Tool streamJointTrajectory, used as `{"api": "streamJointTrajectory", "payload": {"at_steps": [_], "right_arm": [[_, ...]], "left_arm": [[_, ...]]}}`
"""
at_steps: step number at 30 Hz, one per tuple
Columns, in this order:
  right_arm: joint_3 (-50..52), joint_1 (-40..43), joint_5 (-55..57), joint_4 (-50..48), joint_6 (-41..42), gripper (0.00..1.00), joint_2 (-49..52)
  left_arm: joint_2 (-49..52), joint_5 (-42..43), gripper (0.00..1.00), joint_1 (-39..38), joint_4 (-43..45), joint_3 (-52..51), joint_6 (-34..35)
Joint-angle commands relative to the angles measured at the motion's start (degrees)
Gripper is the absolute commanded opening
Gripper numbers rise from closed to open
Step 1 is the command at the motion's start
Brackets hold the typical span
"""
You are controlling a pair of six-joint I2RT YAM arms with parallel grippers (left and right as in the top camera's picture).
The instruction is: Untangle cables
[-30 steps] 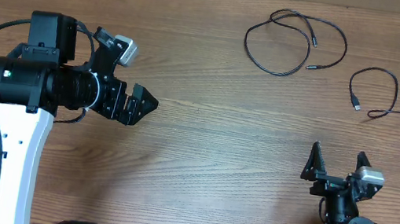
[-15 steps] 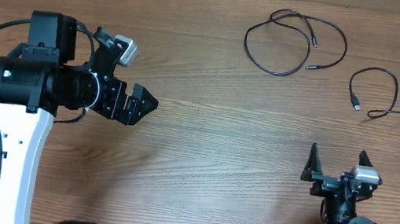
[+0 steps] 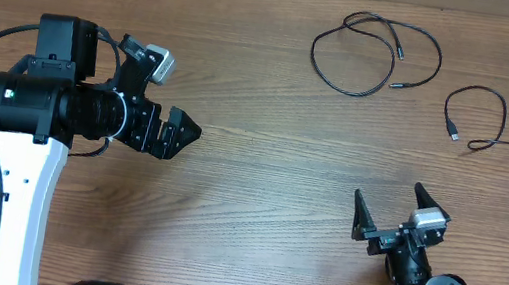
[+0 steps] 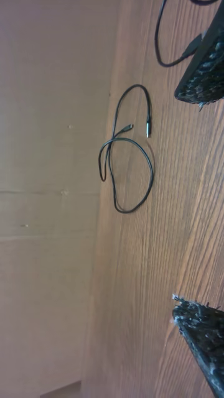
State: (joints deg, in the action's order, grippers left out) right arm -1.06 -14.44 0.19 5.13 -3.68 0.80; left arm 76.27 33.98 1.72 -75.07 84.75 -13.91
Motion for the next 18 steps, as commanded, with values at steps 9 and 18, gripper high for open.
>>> {"api": "streamJointTrajectory", "payload": {"at_steps": [9, 18], "right_arm": [[0.6, 11.3, -0.3, -0.4, -1.1, 1.0, -0.6], [0.6, 12.4, -0.3, -0.4, -1.1, 1.0, -0.6]], "left_arm": [[-0.6, 0.0, 0.99, 0.2, 0.1, 0.9, -1.1], [-0.6, 0.0, 1.0, 0.2, 0.1, 0.9, -1.1]]}}
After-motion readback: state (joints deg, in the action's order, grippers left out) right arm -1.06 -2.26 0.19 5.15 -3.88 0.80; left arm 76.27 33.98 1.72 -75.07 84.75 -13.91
